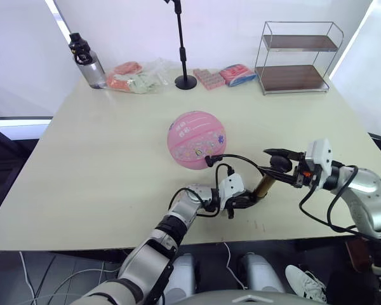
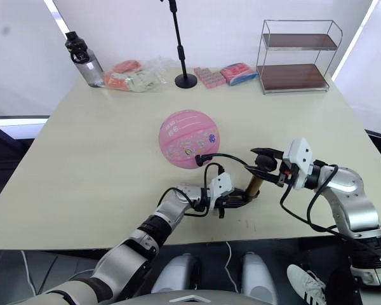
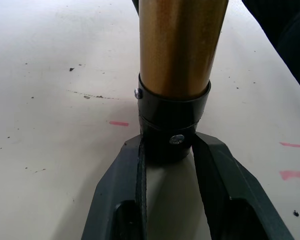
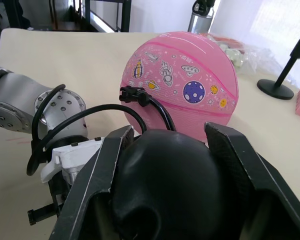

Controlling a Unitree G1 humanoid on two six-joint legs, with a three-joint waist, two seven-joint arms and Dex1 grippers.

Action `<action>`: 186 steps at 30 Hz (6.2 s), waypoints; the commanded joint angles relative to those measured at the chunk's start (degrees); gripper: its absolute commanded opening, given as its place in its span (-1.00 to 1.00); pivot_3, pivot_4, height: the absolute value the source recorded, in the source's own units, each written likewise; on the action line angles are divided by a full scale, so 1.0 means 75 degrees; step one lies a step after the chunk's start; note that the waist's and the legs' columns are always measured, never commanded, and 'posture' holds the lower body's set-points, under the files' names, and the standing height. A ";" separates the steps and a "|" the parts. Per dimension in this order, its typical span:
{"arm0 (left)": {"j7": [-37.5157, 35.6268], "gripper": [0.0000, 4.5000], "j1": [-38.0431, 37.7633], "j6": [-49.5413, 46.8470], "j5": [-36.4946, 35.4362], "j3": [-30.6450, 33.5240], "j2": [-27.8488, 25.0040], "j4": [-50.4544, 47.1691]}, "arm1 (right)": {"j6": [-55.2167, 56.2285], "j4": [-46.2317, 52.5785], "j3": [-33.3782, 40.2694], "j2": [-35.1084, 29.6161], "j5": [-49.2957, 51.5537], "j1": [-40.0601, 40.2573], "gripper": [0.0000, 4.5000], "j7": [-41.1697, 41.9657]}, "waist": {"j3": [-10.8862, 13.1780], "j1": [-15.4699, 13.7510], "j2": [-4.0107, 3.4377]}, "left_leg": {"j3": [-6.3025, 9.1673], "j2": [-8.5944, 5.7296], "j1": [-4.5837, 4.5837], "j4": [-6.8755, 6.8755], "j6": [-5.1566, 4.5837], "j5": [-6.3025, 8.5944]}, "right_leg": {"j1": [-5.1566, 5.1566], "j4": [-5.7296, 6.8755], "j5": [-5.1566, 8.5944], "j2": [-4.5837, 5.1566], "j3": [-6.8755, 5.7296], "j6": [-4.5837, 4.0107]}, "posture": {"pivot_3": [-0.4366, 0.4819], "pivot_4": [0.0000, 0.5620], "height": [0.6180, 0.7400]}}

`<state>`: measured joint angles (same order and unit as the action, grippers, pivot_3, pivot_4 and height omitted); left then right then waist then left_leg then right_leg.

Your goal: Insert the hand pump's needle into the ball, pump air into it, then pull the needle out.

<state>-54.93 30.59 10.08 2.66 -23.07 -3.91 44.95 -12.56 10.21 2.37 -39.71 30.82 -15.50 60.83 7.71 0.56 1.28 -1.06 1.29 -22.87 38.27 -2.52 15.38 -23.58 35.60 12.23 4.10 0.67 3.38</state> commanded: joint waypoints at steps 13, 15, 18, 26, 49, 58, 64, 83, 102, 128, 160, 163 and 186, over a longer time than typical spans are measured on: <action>-0.0021 -0.59 -0.0440 -0.0521 0.0507 -0.0232 -0.0398 0.0792 | -0.2445 0.0798 0.1944 -0.1485 0.2602 -0.2224 -0.22 -0.0020 | 0.0070 -0.0024 0.0006 | 0.0004 0.0003 0.0000 -0.0004 0.0000 0.0000 | 0.0000 -0.0002 0.0002 -0.0006 -0.0006 0.0000 | -0.05 -0.47 1.00; -0.0024 -0.59 -0.0437 -0.0507 0.0512 -0.0238 -0.0399 0.0807 | -0.2616 0.0782 0.2005 -0.1609 0.2705 -0.2443 -0.22 -0.0030 | 0.0077 -0.0021 0.0010 | 0.0003 0.0003 0.0000 -0.0004 0.0000 0.0000 | 0.0000 -0.0002 0.0002 -0.0005 -0.0005 0.0000 | -0.05 -0.47 1.00; -0.0025 -0.59 -0.0445 -0.0499 0.0517 -0.0246 -0.0390 0.0809 | -0.2826 0.0716 0.2077 -0.1696 0.2804 -0.2716 -0.22 -0.0020 | 0.0090 -0.0023 0.0001 | 0.0002 0.0003 -0.0005 -0.0004 0.0000 0.0000 | -0.0003 -0.0002 0.0001 -0.0001 -0.0004 0.0000 | -0.05 -0.47 1.00; -0.0042 -0.59 -0.0462 -0.0467 0.0523 -0.0265 -0.0374 0.0829 | -0.2645 0.0780 0.1683 -0.1557 0.2212 -0.2240 -0.22 0.0289 | 0.0106 -0.0038 -0.0011 | 0.0000 0.0001 -0.0014 -0.0004 0.0000 0.0000 | -0.0013 -0.0003 0.0001 -0.0001 -0.0002 0.0000 | -0.05 -0.47 1.00; 0.0037 -0.59 -0.0522 -0.0573 0.0468 -0.0210 -0.0472 0.0711 | 0.1683 -0.1856 -0.0697 0.0829 -0.1380 0.0379 -0.22 0.0300 | -0.0026 0.0038 0.0096 | -0.0003 0.0025 0.0044 -0.0004 0.0000 0.0000 | 0.0020 0.0002 0.0002 -0.0036 0.0004 0.0000 | -0.05 -0.47 1.00; 0.0060 -0.59 -0.0546 -0.0620 0.0481 -0.0207 -0.0478 0.0660 | 0.1734 -0.1541 -0.0550 0.0617 -0.1190 0.0126 -0.22 0.0334 | -0.0042 0.0048 0.0094 | -0.0005 0.0037 0.0110 -0.0017 0.0002 0.0002 | 0.0068 0.0003 0.0021 -0.0037 0.0008 0.0017 | -0.05 -0.47 1.00; 0.0041 -0.59 -0.0547 -0.0630 0.0485 -0.0201 -0.0481 0.0661 | 0.0854 -0.0543 -0.0089 -0.0034 -0.0622 -0.0287 -0.22 0.0360 | -0.0020 0.0029 0.0070 | -0.0006 0.0032 0.0098 -0.0020 0.0002 0.0001 | 0.0060 0.0003 0.0007 -0.0010 0.0006 -0.0011 | -0.05 -0.47 1.00; -0.0023 -0.59 -0.0464 -0.0596 0.0479 -0.0258 -0.0477 0.0740 | -0.2429 0.0424 0.1957 -0.1816 0.2130 -0.2574 -0.22 -0.0130 | 0.0090 0.0009 0.0005 | 0.0001 0.0010 0.0003 -0.0007 0.0000 0.0000 | -0.0003 0.0001 0.0003 -0.0007 -0.0004 -0.0012 | -0.05 -0.47 1.00; 0.0048 -0.59 -0.0411 -0.0582 0.0467 -0.0245 -0.0406 0.0837 | -0.2172 0.0728 0.1102 -0.1147 0.1449 -0.1338 -0.22 -0.0009 | 0.0108 0.0009 0.0013 | 0.0001 0.0006 0.0005 -0.0004 -0.0001 0.0000 | 0.0002 0.0001 0.0003 -0.0008 -0.0002 -0.0008 | -0.05 -0.47 1.00; 0.0098 -0.59 -0.0477 -0.0630 0.0484 -0.0198 -0.0466 0.0730 | 0.0962 -0.1086 -0.0646 0.0538 -0.1158 0.0657 -0.22 -0.0165 | -0.0052 0.0036 0.0100 | 0.0001 0.0031 0.0090 -0.0006 0.0001 0.0001 | 0.0056 0.0008 0.0018 -0.0032 -0.0001 0.0008 | -0.05 -0.47 1.00; 0.0033 -0.59 -0.0351 -0.0521 0.0508 -0.0255 -0.0399 0.0987 | -0.3306 0.0415 0.1998 -0.2172 0.2603 -0.2902 -0.22 0.0090 | 0.0125 -0.0034 -0.0006 | -0.0002 0.0001 -0.0018 0.0003 -0.0001 0.0000 | -0.0017 0.0006 0.0002 0.0004 -0.0001 -0.0009 | -0.05 -0.47 1.00; 0.0037 -0.59 -0.0377 -0.0531 0.0506 -0.0262 -0.0393 0.0953 | -0.3015 0.0605 0.1724 -0.1974 0.2236 -0.2314 -0.22 0.0142 | 0.0123 -0.0039 -0.0004 | -0.0001 0.0002 -0.0016 0.0003 -0.0001 0.0000 | -0.0016 0.0006 0.0002 0.0001 -0.0002 -0.0009 | -0.05 -0.47 1.00; 0.0116 -0.59 -0.0597 -0.0672 0.0454 -0.0211 -0.0460 0.0691 | 0.1123 -0.1506 -0.0660 0.0670 -0.1115 0.0385 -0.22 0.0184 | -0.0050 0.0037 0.0105 | -0.0002 0.0035 0.0060 0.0000 0.0000 0.0000 | 0.0035 0.0016 0.0006 -0.0046 0.0003 -0.0011 | -0.05 -0.47 1.00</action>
<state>-54.15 29.90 9.51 2.62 -23.07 -4.94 44.71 -4.62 2.44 -0.07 -34.43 26.77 -14.68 61.94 7.34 0.84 2.07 -1.08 1.56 -22.37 38.27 -2.52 15.38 -23.27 35.72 12.27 3.76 0.69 3.29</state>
